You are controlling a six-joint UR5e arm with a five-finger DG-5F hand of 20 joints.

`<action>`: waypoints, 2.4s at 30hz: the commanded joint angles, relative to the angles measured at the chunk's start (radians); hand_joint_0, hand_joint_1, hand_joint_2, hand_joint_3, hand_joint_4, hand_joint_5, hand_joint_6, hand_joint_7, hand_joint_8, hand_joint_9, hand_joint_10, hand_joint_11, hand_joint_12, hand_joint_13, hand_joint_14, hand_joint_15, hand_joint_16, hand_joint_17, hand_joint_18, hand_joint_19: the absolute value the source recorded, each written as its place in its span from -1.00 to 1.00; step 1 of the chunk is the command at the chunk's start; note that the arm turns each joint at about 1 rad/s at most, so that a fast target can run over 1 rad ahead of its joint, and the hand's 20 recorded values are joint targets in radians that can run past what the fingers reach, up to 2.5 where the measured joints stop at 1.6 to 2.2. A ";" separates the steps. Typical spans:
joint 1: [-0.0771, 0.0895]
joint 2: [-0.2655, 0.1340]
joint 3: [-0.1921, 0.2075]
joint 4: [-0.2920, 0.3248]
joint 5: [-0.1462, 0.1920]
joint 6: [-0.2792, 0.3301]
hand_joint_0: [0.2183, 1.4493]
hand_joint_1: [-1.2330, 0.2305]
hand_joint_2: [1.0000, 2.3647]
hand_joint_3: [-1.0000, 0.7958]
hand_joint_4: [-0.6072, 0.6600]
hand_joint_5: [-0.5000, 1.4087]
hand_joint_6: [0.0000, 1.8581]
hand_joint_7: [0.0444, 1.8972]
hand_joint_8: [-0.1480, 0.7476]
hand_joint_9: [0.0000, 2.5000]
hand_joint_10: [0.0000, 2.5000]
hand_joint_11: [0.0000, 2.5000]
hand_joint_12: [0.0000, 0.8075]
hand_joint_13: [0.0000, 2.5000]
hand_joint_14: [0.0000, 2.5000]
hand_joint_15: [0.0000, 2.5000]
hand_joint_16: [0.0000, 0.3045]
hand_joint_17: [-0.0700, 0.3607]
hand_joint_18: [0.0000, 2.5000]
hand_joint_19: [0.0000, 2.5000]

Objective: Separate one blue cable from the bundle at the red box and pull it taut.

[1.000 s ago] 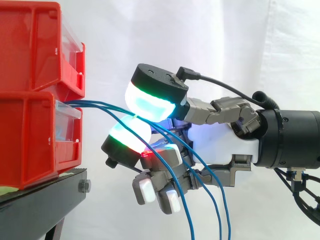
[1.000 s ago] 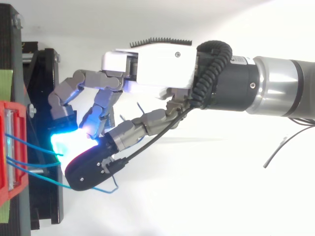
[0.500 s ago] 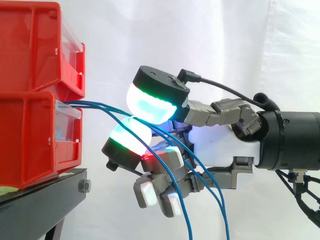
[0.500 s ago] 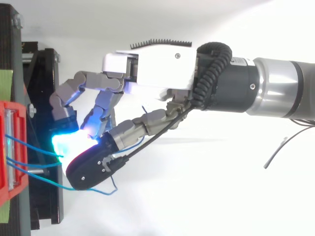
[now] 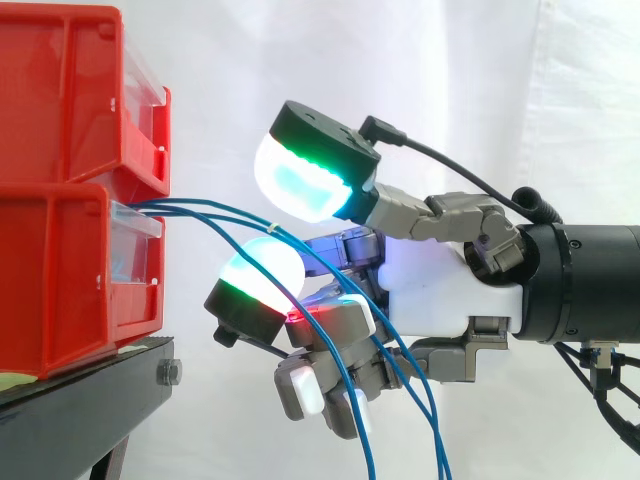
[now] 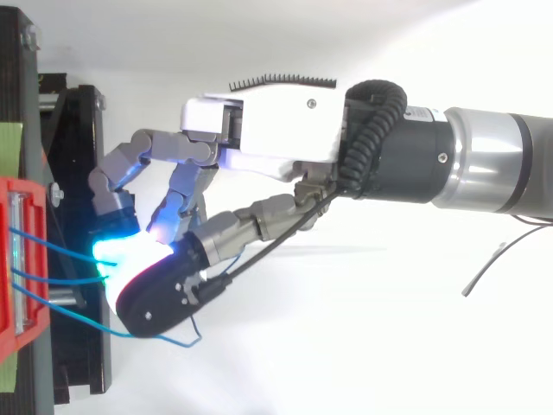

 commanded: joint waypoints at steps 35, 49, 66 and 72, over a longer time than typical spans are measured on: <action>0.008 0.043 0.001 -0.094 0.000 -0.001 -0.48 -0.22 -1.00 -0.44 0.18 -0.66 -0.04 0.14 0.00 -0.05 -0.98 0.04 -0.02 -0.16 -0.98 -0.39 -0.63 -0.09 -0.21 -0.27; 0.011 0.043 0.001 -0.094 0.018 -0.001 -0.12 -0.54 -1.00 -0.44 0.06 -0.67 -0.03 0.18 -0.04 -0.11 -0.98 0.03 -0.07 -0.18 -0.98 -0.40 -0.65 -0.12 -0.23 -0.32; 0.012 0.043 0.000 -0.094 0.018 0.001 -0.54 -0.14 -1.00 -0.44 0.19 -0.66 -0.03 0.13 0.04 -0.05 -0.98 0.03 0.00 -0.15 -0.98 -0.39 -0.62 -0.06 -0.18 -0.28; 0.012 0.043 0.001 -0.094 0.018 0.001 -0.34 -0.11 -1.00 -0.44 0.14 -0.66 -0.05 0.18 -0.02 -0.06 -0.98 0.04 -0.05 -0.16 -0.98 -0.38 -0.65 -0.12 -0.21 -0.25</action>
